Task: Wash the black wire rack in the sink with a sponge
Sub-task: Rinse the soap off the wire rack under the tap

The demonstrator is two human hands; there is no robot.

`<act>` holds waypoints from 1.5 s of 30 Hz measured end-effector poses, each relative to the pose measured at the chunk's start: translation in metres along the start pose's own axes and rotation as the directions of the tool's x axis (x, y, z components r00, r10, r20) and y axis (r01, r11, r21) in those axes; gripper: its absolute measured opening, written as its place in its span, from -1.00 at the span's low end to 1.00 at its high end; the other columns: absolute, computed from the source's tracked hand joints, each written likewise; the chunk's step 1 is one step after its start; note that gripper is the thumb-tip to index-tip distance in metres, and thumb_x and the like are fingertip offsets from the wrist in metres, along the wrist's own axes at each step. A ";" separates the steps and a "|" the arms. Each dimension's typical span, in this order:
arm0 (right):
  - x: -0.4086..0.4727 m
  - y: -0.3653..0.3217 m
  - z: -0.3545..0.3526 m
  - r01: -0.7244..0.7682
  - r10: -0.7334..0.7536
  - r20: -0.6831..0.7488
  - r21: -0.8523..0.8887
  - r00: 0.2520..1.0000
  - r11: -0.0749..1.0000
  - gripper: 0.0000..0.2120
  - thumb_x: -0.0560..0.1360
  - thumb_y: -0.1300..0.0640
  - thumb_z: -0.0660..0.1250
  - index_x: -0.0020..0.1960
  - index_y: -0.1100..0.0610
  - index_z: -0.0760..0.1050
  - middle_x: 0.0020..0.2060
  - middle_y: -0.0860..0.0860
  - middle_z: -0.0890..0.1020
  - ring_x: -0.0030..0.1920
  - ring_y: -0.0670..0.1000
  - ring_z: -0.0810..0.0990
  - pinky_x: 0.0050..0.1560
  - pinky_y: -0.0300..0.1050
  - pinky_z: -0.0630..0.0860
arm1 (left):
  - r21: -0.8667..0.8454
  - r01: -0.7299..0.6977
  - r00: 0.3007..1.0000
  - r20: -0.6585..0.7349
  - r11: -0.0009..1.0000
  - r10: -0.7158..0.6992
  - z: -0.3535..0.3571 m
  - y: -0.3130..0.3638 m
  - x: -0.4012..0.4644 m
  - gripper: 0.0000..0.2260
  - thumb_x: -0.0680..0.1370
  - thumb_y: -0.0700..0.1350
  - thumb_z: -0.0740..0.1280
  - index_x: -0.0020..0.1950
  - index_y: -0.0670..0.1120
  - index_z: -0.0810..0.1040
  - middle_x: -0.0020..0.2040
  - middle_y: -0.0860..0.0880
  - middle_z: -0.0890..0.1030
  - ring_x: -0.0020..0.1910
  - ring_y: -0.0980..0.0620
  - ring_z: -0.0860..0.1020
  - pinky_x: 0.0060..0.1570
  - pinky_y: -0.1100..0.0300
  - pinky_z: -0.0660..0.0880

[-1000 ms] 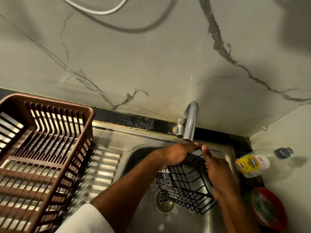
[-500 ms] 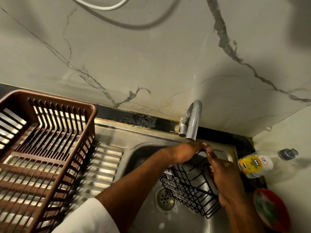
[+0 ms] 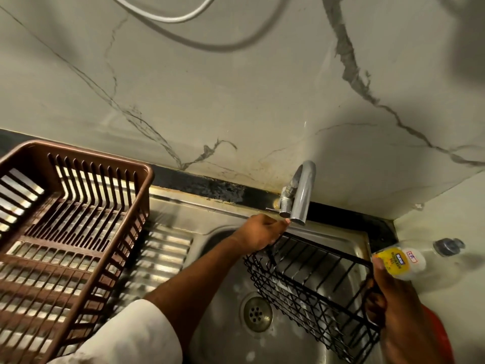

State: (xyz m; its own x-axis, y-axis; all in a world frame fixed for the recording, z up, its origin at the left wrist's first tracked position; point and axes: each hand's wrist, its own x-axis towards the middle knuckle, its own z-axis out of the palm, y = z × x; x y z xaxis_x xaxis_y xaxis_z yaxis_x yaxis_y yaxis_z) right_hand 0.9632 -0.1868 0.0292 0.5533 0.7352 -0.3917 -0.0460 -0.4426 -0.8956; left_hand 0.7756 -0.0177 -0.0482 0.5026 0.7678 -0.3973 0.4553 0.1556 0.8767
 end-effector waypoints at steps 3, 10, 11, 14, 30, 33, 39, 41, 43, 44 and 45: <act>0.000 0.006 -0.006 -0.011 0.011 0.011 0.021 1.000 1.000 -0.50 0.46 -0.21 0.38 -0.18 0.27 0.50 -0.47 0.30 0.45 -0.48 0.12 0.43 -0.37 -0.13 0.32 | 0.099 0.028 0.997 -0.073 0.995 -0.021 -0.003 0.007 -0.001 -0.69 0.62 0.11 0.33 -0.24 -0.02 0.60 -0.40 0.05 0.53 -0.50 0.19 0.45 -0.43 0.30 0.42; 0.009 0.011 0.009 0.256 -0.148 0.248 -0.489 0.957 0.834 -0.78 0.61 0.02 0.24 -0.13 0.00 0.62 -0.34 0.03 0.68 -0.32 0.03 0.64 -0.24 -0.16 0.54 | 0.443 -0.049 0.990 -0.101 0.895 0.103 0.000 0.044 -0.012 -0.62 0.54 0.09 0.39 0.18 -0.17 0.61 -0.17 -0.03 0.60 -0.12 -0.05 0.64 -0.16 0.16 0.63; 0.010 0.011 0.014 0.255 -0.123 0.274 -0.523 0.954 0.813 -0.76 0.60 -0.03 0.23 -0.12 0.00 0.62 -0.34 0.03 0.69 -0.38 0.01 0.63 -0.28 -0.14 0.54 | 0.481 -0.057 0.985 -0.114 0.875 0.127 0.001 0.049 -0.013 -0.60 0.53 0.11 0.40 0.19 -0.17 0.60 -0.10 -0.07 0.62 -0.09 -0.07 0.65 -0.12 0.12 0.65; 0.014 0.008 0.027 0.194 -0.046 0.269 -0.554 0.962 0.810 -0.69 0.64 -0.04 0.21 -0.15 0.09 0.58 -0.42 0.07 0.67 -0.54 -0.04 0.57 -0.42 -0.12 0.50 | 0.488 -0.079 0.979 -0.125 0.869 0.160 -0.001 0.057 -0.011 -0.60 0.54 0.11 0.39 0.19 -0.17 0.60 -0.01 -0.14 0.65 -0.06 -0.11 0.66 -0.04 0.02 0.67; 0.025 -0.008 0.058 0.080 0.010 0.200 -0.437 0.980 0.896 -0.62 0.67 0.07 0.21 -0.20 0.21 0.63 -0.46 0.17 0.63 -0.51 0.14 0.53 -0.50 -0.11 0.46 | 0.808 -0.254 0.921 0.033 0.531 0.389 0.047 0.019 -0.058 -0.32 0.63 0.24 -0.34 0.67 -0.08 -0.01 0.67 -0.16 0.00 0.65 -0.13 -0.17 0.59 -0.14 -0.23; 0.022 -0.009 0.057 0.098 -0.014 0.182 -0.460 0.983 0.882 -0.63 0.67 0.06 0.20 -0.19 0.19 0.62 -0.46 0.16 0.63 -0.51 0.13 0.55 -0.53 -0.15 0.45 | 0.811 -0.227 0.922 0.001 0.539 0.387 0.048 0.023 -0.058 -0.36 0.66 0.24 -0.27 0.67 -0.04 0.01 0.67 -0.12 0.01 0.65 -0.11 -0.14 0.59 -0.13 -0.21; 0.020 -0.005 0.046 0.115 -0.061 0.127 -0.485 0.990 0.867 -0.64 0.67 0.04 0.20 -0.18 0.15 0.62 -0.52 0.14 0.61 -0.59 0.08 0.52 -0.51 -0.11 0.48 | 0.849 -0.093 0.944 -0.090 0.520 0.317 0.048 0.044 -0.036 -0.35 0.67 0.24 -0.18 0.66 -0.12 0.05 0.66 -0.18 0.02 0.64 -0.09 -0.21 0.59 -0.10 -0.25; 0.020 -0.003 0.040 0.116 -0.071 0.108 -0.505 0.992 0.855 -0.63 0.66 0.01 0.20 -0.20 0.12 0.62 -0.51 0.12 0.62 -0.58 0.11 0.55 -0.46 -0.05 0.52 | 0.837 -0.068 0.945 -0.120 0.542 0.305 0.053 0.046 -0.031 -0.32 0.66 0.26 -0.20 0.65 -0.13 0.09 0.67 -0.18 -0.03 0.64 -0.08 -0.23 0.59 -0.10 -0.25; 0.017 -0.002 0.035 0.107 -0.071 0.090 -0.501 0.993 0.859 -0.65 0.65 0.00 0.22 -0.20 0.12 0.62 -0.51 0.11 0.62 -0.59 0.11 0.54 -0.46 -0.04 0.53 | 0.795 -0.043 0.942 -0.170 0.606 0.290 0.053 0.047 -0.028 -0.31 0.66 0.28 -0.21 0.66 -0.11 0.03 0.67 -0.18 -0.12 0.64 -0.06 -0.24 0.59 -0.08 -0.25; 0.015 -0.001 0.033 0.101 -0.067 0.085 -0.496 0.994 0.863 -0.65 0.65 0.00 0.23 -0.20 0.13 0.61 -0.51 0.12 0.62 -0.59 0.10 0.53 -0.46 -0.05 0.52 | 0.767 -0.031 0.941 -0.193 0.641 0.277 0.051 0.046 -0.027 -0.31 0.66 0.29 -0.20 0.67 -0.10 -0.01 0.67 -0.16 -0.17 0.64 -0.06 -0.23 0.60 -0.07 -0.21; 0.013 0.000 0.032 0.095 -0.061 0.085 -0.493 0.995 0.865 -0.65 0.65 0.00 0.24 -0.21 0.14 0.60 -0.51 0.12 0.62 -0.60 0.09 0.53 -0.47 -0.07 0.52 | 0.739 -0.026 0.943 -0.205 0.673 0.262 0.047 0.046 -0.026 -0.31 0.66 0.30 -0.18 0.67 -0.11 -0.05 0.67 -0.14 -0.18 0.65 -0.06 -0.18 0.61 -0.06 -0.16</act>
State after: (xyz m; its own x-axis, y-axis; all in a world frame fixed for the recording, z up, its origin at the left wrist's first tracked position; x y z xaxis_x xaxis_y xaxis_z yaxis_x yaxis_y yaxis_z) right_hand 0.9436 -0.1611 0.0173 0.4828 0.8018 -0.3523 0.4231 -0.5658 -0.7077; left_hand 0.8178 -0.0596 -0.0099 0.4424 0.8924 -0.0890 0.8363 -0.3747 0.4001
